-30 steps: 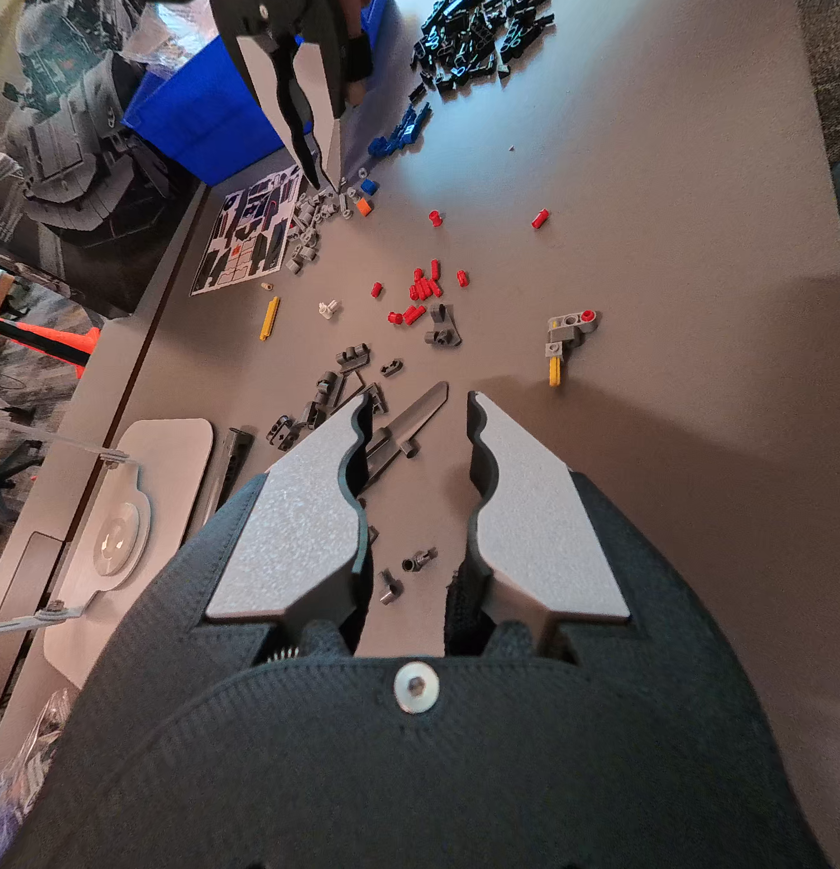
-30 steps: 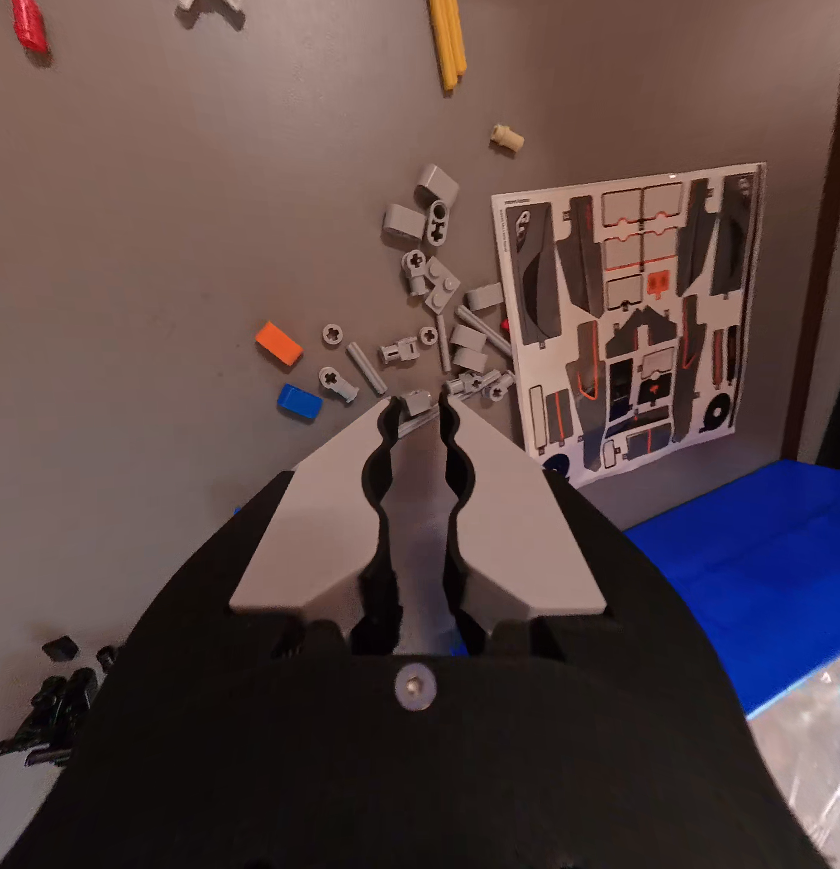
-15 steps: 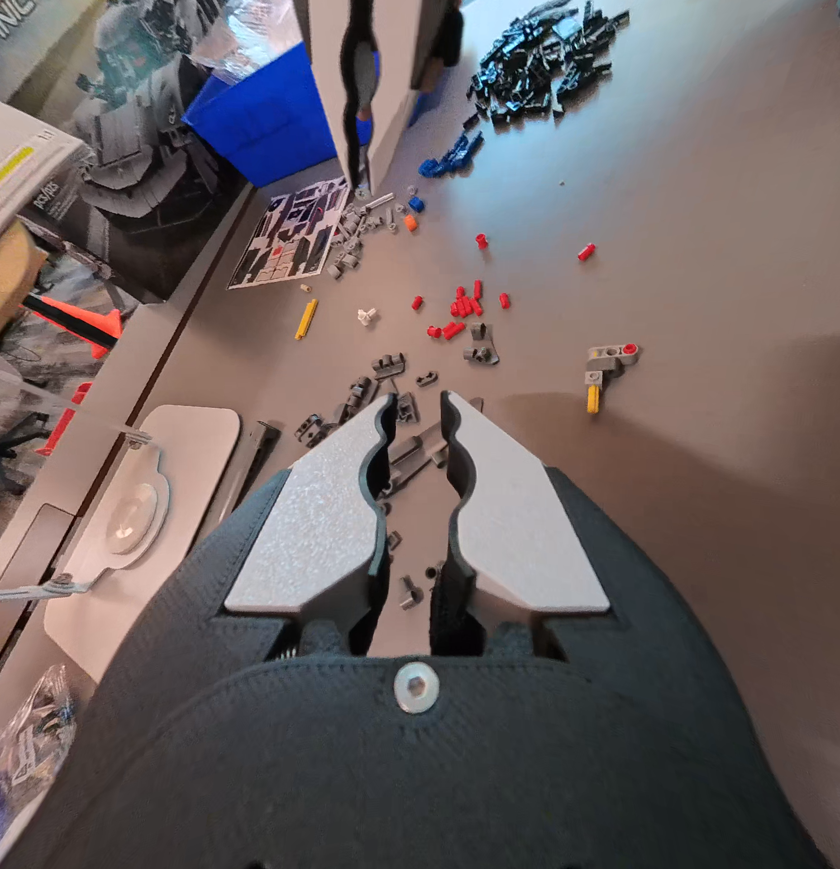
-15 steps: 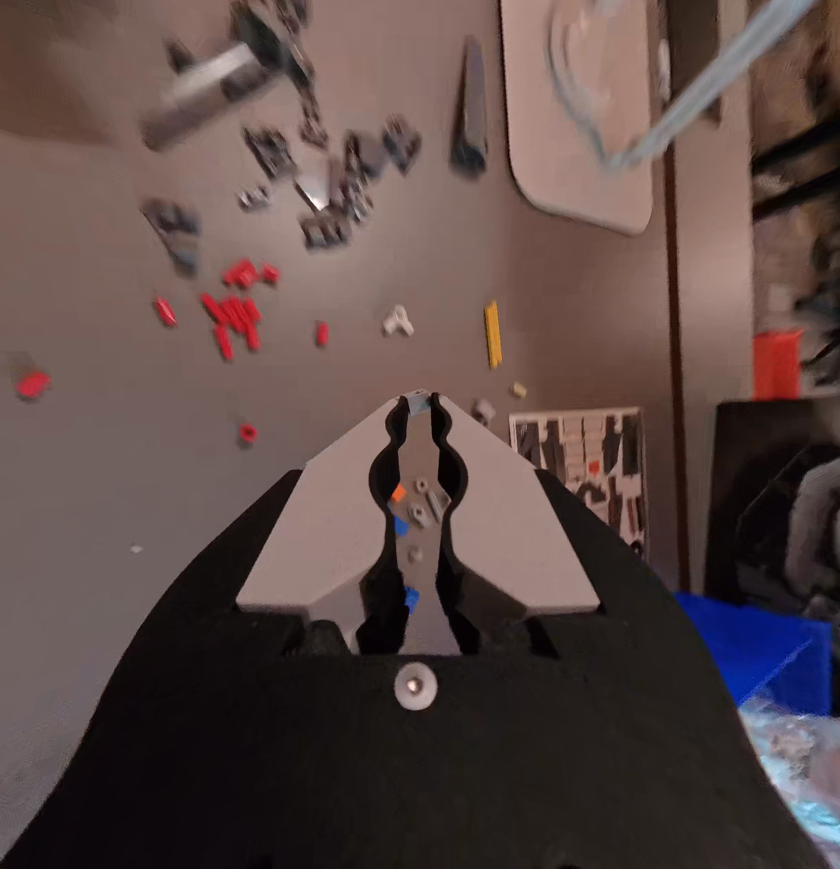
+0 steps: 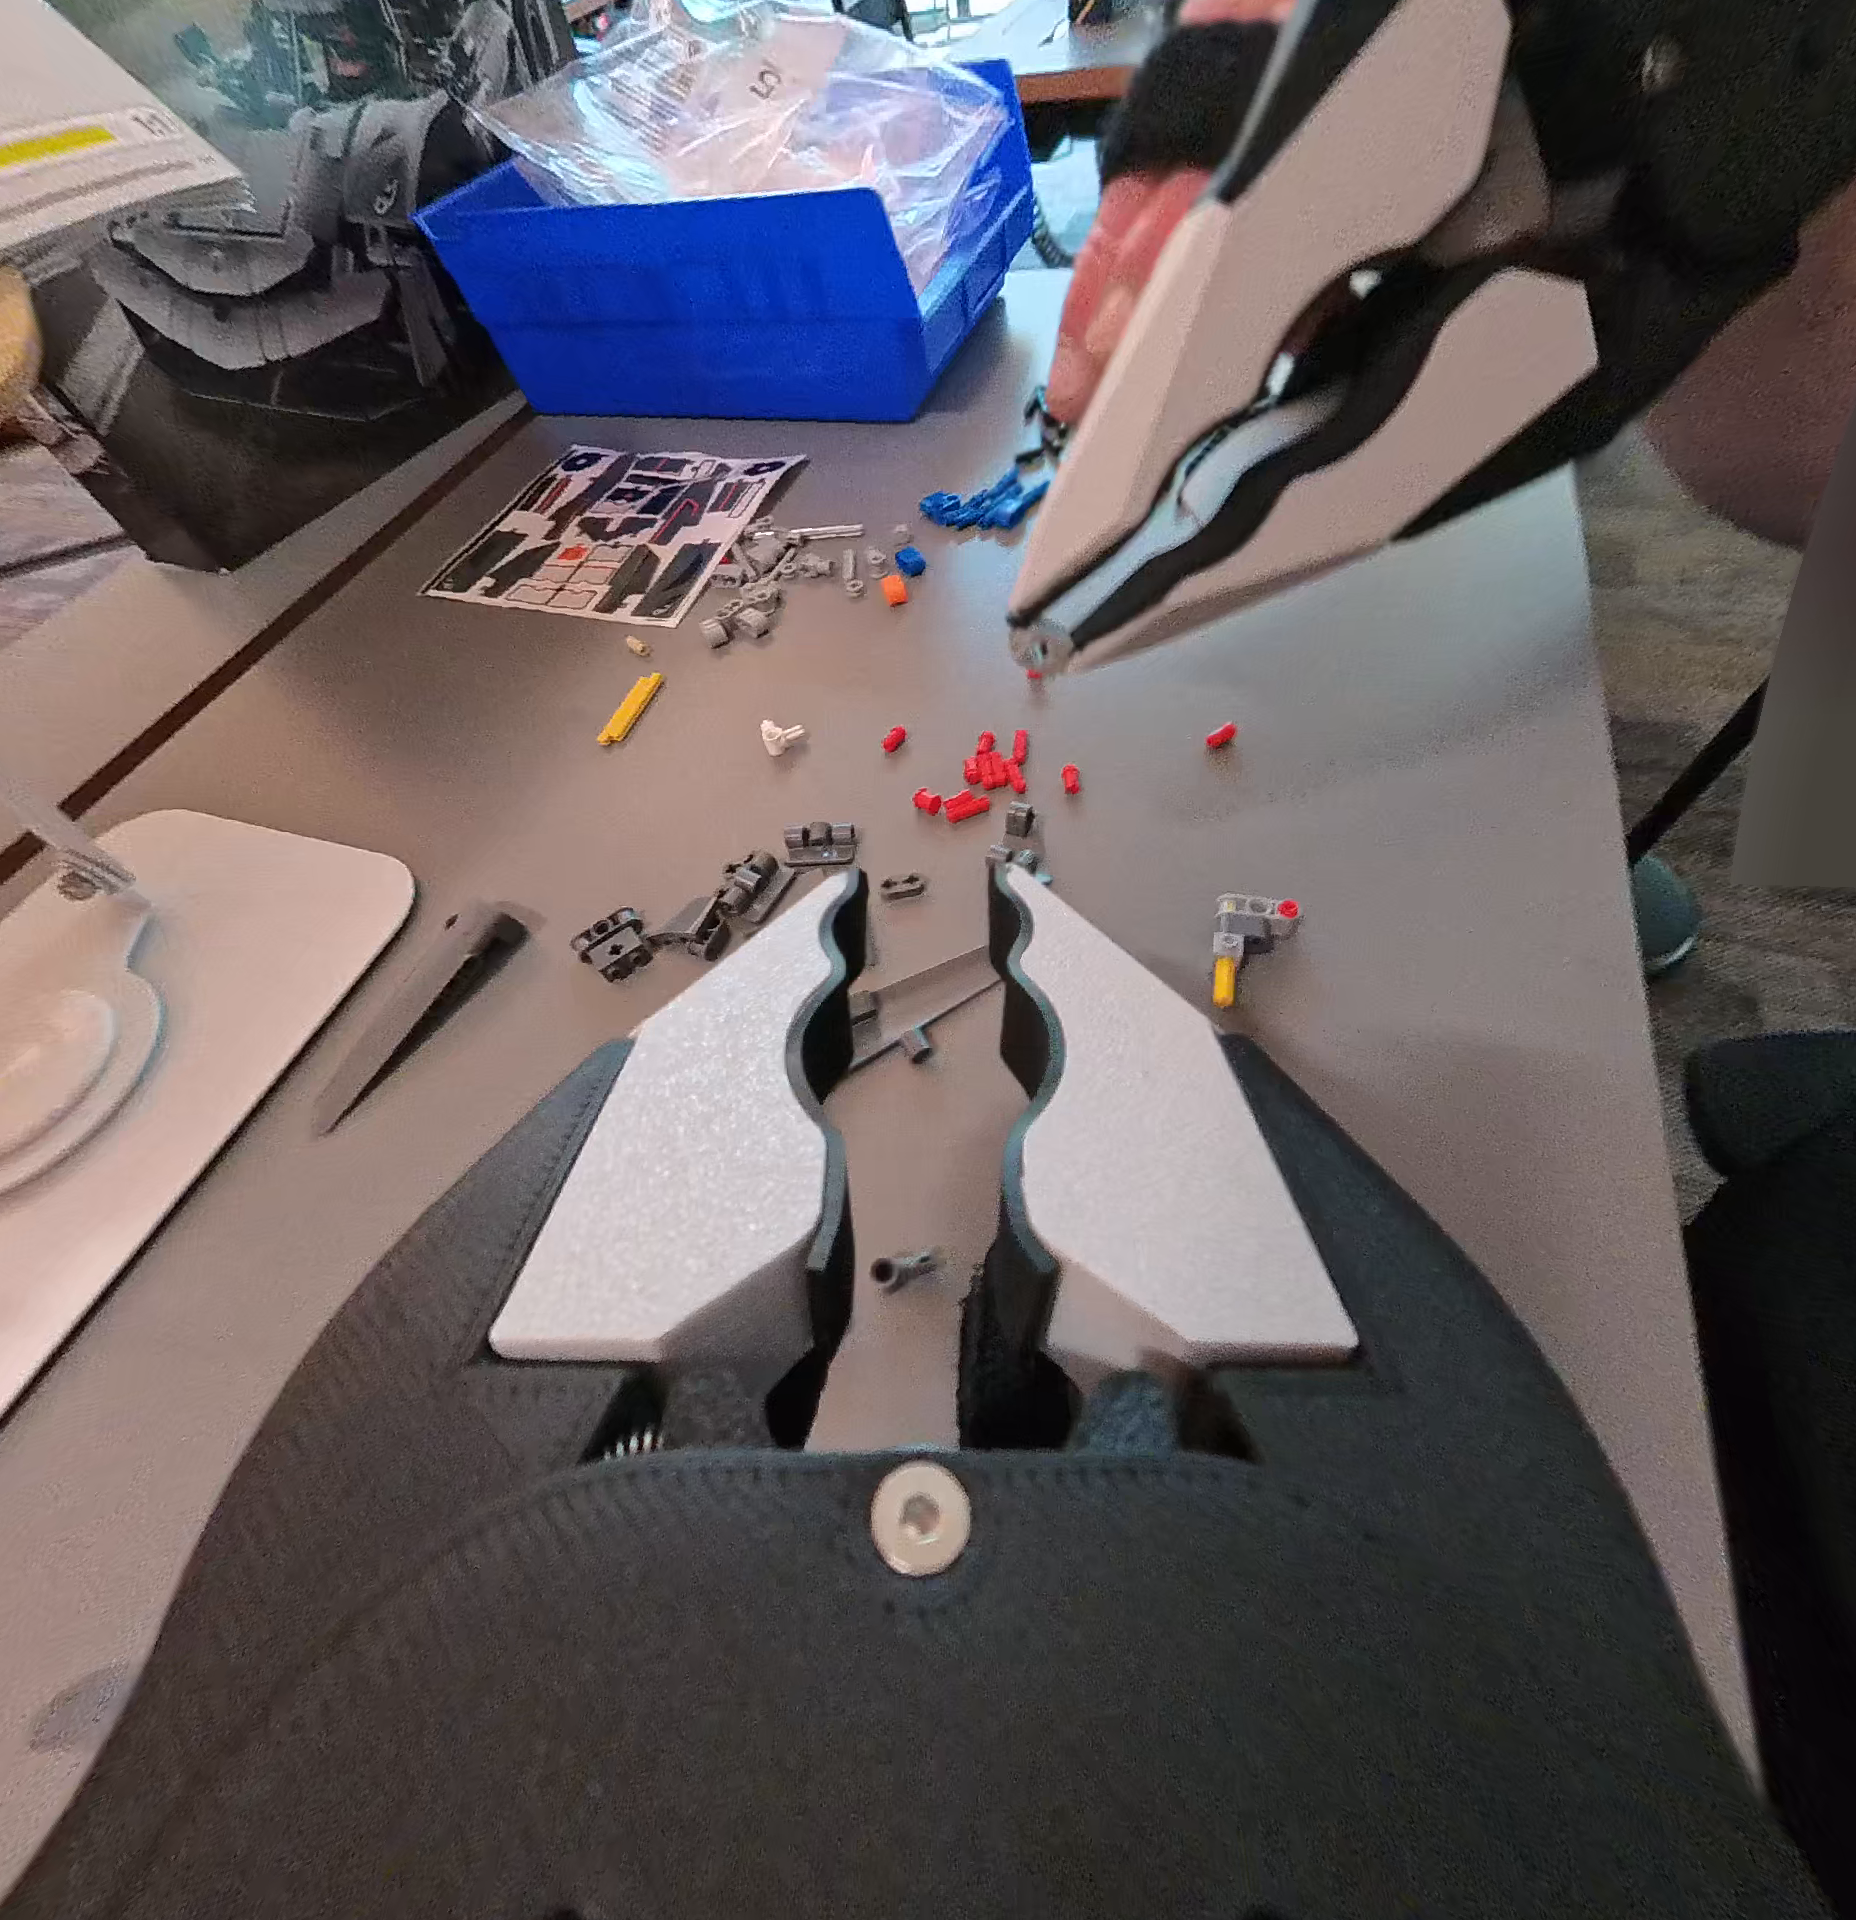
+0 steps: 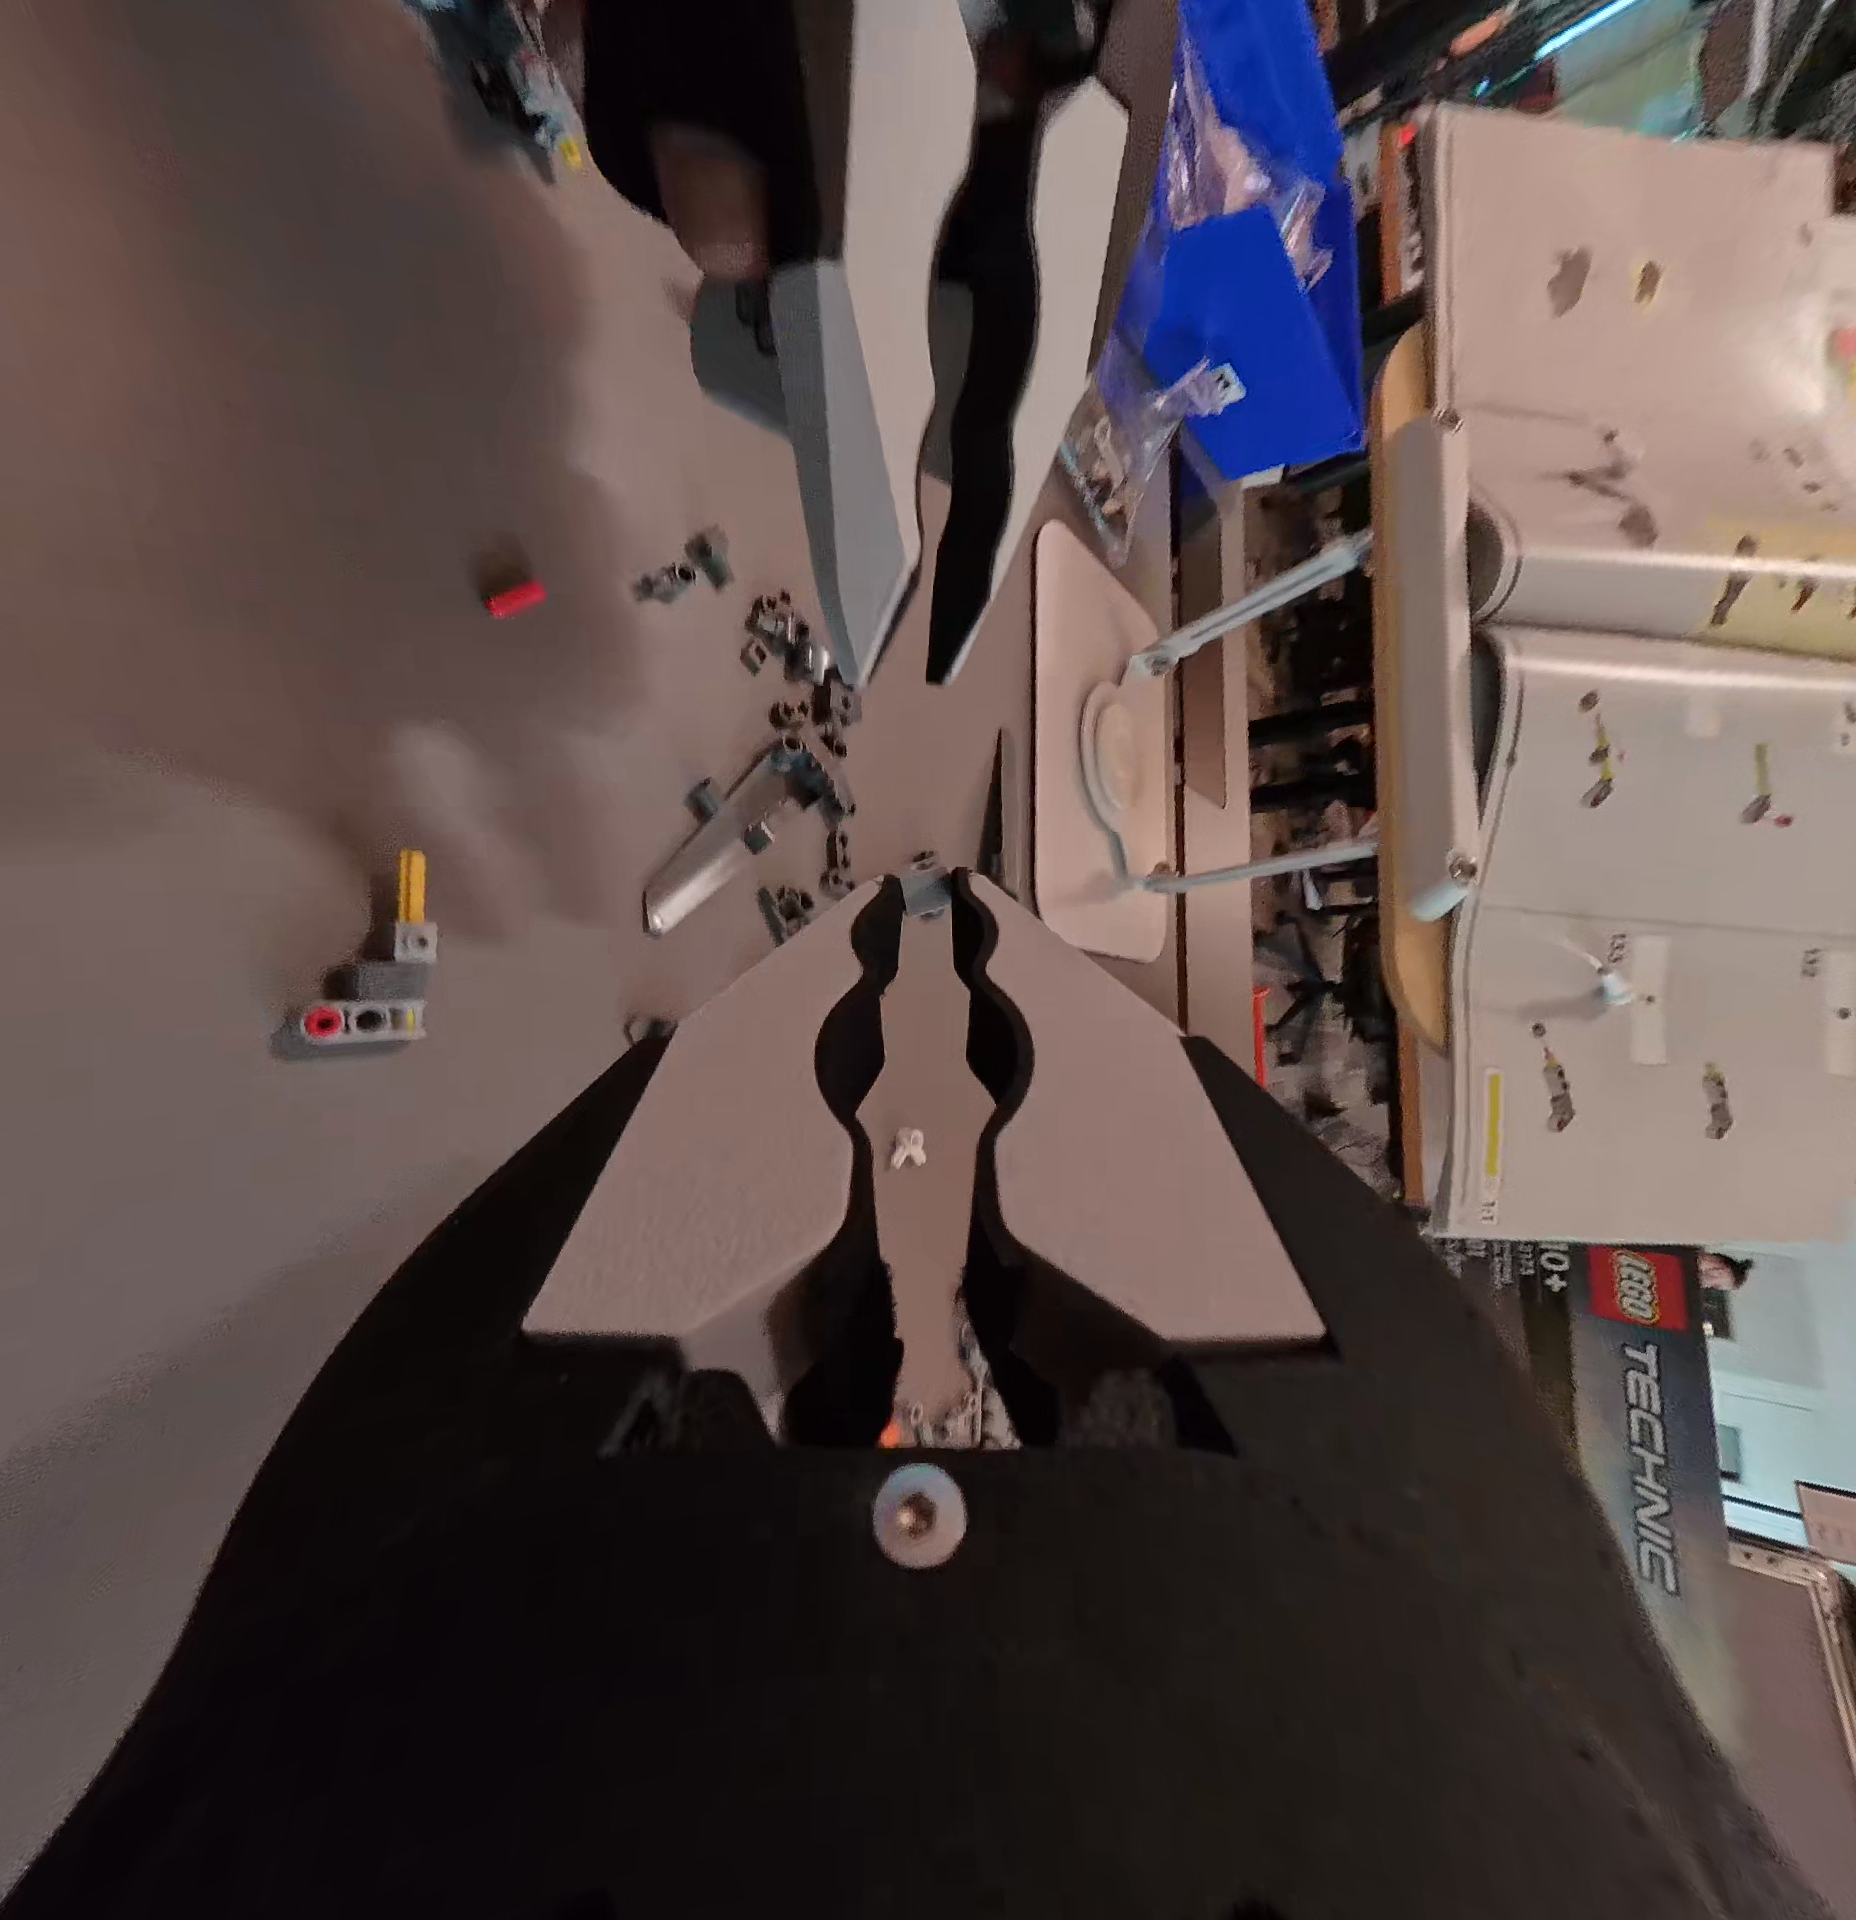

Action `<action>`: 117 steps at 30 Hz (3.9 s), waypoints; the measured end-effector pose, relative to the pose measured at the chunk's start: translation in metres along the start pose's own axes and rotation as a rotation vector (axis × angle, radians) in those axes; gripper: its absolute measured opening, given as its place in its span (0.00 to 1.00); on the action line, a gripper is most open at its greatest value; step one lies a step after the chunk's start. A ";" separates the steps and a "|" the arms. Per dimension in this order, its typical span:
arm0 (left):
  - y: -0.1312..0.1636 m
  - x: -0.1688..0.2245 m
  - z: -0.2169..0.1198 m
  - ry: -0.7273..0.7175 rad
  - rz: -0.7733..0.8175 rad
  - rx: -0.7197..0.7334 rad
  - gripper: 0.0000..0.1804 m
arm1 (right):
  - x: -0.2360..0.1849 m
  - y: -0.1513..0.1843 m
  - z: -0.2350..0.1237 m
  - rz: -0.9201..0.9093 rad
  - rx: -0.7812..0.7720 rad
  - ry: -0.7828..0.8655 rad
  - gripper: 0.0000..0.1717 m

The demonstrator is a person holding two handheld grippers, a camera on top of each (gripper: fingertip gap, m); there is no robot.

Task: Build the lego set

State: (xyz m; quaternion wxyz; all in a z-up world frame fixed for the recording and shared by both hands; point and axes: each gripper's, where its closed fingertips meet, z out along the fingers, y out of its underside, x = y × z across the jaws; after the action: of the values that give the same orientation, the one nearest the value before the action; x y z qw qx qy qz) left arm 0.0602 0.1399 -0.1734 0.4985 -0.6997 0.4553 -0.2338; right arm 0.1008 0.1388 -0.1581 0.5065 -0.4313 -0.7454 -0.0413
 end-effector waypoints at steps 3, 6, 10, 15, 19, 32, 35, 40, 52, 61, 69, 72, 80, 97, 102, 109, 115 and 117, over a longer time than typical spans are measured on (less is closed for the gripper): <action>-0.004 0.004 -0.001 0.043 -0.051 0.032 0.12 | -0.002 -0.016 0.001 -0.015 0.046 0.060 0.04; -0.006 0.007 -0.002 0.084 -0.102 0.060 0.12 | -0.001 -0.026 0.000 -0.009 0.080 0.084 0.04; -0.015 0.015 -0.005 0.172 -0.171 0.120 0.12 | 0.005 -0.034 0.000 -0.027 0.105 0.138 0.04; -0.029 0.026 -0.013 0.289 -0.234 0.200 0.13 | 0.006 -0.043 0.001 -0.097 0.122 0.207 0.04; -0.034 0.032 -0.013 0.283 -0.189 0.223 0.10 | 0.010 -0.049 -0.001 -0.184 0.114 0.290 0.04; -0.038 0.029 -0.014 0.272 -0.244 0.264 0.07 | 0.008 -0.053 0.002 -0.357 0.064 0.412 0.03; -0.037 0.028 -0.015 0.267 -0.245 0.260 0.05 | 0.007 -0.054 0.003 -0.350 0.061 0.421 0.04; -0.034 0.026 -0.015 0.266 -0.226 0.241 0.04 | 0.009 -0.055 0.004 -0.319 0.057 0.422 0.12; -0.033 0.028 -0.022 0.203 0.025 0.217 0.04 | 0.019 -0.050 -0.023 0.276 0.160 0.066 0.10; 0.016 0.057 0.001 0.201 0.305 -0.078 0.04 | -0.021 -0.021 -0.015 0.539 0.030 -0.135 0.06; 0.064 0.089 0.019 0.364 0.322 -0.284 0.04 | -0.053 -0.008 -0.018 0.623 0.028 -0.198 0.02; 0.073 0.089 0.023 0.364 0.331 -0.327 0.04 | -0.062 -0.006 -0.017 0.632 0.030 -0.218 0.02; 0.077 0.085 0.026 0.334 0.340 -0.338 0.05 | -0.072 -0.004 -0.012 0.621 0.023 -0.249 0.03; 0.058 0.051 0.016 0.038 0.505 -0.247 0.04 | -0.086 -0.022 0.029 0.928 -0.031 -0.343 0.09; 0.053 0.044 0.014 -0.094 0.629 -0.252 0.04 | -0.068 -0.024 0.029 1.121 0.045 -0.268 0.09; 0.049 0.037 0.013 -0.212 0.716 -0.263 0.04 | -0.066 -0.026 0.035 1.198 0.048 -0.257 0.08; 0.040 0.038 0.010 -0.267 0.789 -0.235 0.04 | -0.059 -0.028 0.032 1.360 0.147 -0.279 0.07; 0.038 0.038 0.010 -0.289 0.817 -0.236 0.04 | -0.061 -0.028 0.031 1.385 0.160 -0.288 0.07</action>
State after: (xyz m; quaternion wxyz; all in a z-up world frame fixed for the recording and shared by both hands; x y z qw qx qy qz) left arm 0.0704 0.1081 -0.2169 0.5250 -0.5402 0.6436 0.1358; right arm 0.0664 0.1004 -0.2105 0.3429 -0.7687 -0.3601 0.4024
